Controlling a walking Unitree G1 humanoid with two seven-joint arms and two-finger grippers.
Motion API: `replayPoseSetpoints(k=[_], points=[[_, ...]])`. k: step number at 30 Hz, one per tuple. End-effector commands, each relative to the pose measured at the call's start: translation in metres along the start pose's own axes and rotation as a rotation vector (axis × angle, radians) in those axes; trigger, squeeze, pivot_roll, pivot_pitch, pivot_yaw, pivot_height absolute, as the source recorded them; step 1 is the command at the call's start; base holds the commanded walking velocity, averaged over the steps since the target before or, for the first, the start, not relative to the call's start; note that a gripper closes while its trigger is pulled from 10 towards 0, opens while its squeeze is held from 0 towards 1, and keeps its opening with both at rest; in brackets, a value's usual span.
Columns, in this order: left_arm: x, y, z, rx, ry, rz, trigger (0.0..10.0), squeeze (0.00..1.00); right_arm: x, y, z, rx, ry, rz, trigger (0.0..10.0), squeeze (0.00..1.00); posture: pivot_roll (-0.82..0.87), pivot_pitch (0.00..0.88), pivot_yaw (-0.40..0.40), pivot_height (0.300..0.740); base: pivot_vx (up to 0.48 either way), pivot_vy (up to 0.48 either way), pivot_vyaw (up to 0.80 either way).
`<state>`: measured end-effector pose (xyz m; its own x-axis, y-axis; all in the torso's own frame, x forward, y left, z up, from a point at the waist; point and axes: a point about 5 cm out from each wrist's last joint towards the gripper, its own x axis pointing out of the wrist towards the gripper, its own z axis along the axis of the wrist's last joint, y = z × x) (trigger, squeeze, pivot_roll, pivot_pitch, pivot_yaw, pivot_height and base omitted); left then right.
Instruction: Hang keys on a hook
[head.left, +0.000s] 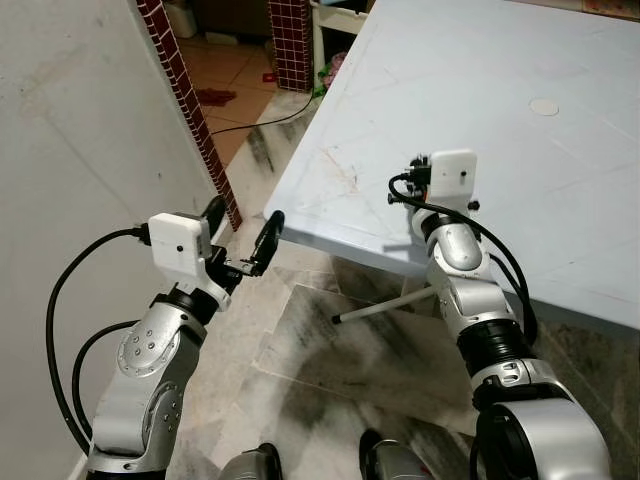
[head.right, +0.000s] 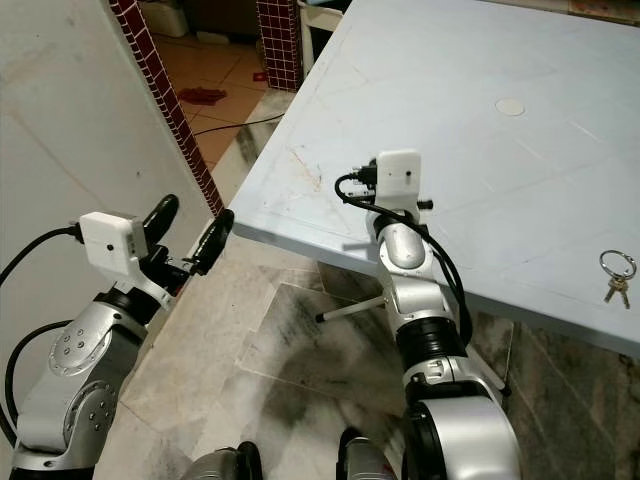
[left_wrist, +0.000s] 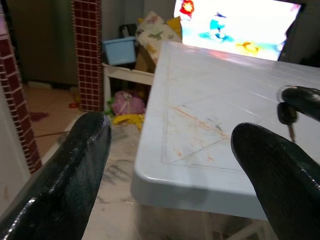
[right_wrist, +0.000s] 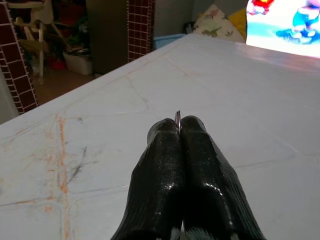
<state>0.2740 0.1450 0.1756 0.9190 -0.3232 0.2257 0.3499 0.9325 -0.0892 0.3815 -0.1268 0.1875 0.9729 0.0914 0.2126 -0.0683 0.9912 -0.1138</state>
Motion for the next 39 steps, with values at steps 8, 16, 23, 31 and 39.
replayPoseSetpoints(k=[8, 16, 23, 31, 39], points=[[0.002, 0.002, -0.005, 0.018, -0.022, 0.056, 10.0, 0.00, -0.010, 0.007, -0.005, -0.010, 0.033, 0.051, 10.0, 0.00, 0.02, 0.200, -0.030, 0.740, 0.000, 0.000, 0.00], [0.001, 0.006, -0.010, 0.033, -0.018, 0.098, 10.0, 0.00, -0.010, 0.013, 0.001, -0.032, 0.037, 0.089, 10.0, 0.00, 0.00, 0.205, -0.066, 0.740, 0.000, 0.000, 0.00], [0.003, 0.017, -0.009, 0.042, -0.028, 0.185, 10.0, 0.00, -0.012, 0.029, 0.008, -0.035, -0.005, 0.134, 10.0, 0.00, 0.03, 0.176, -0.015, 0.740, 0.000, 0.000, 0.00], [0.001, 0.030, -0.011, 0.100, -0.023, 0.279, 10.0, 0.00, -0.024, 0.035, 0.009, -0.002, -0.034, 0.115, 10.0, 0.00, 0.03, 0.133, 0.001, 0.740, 0.000, 0.000, 0.54], [0.004, 0.036, -0.021, 0.185, 0.009, 0.393, 10.0, 0.00, -0.037, 0.033, 0.000, 0.013, -0.007, 0.102, 10.0, 0.00, 0.03, 0.101, 0.017, 0.740, 0.000, 0.000, 0.80]])
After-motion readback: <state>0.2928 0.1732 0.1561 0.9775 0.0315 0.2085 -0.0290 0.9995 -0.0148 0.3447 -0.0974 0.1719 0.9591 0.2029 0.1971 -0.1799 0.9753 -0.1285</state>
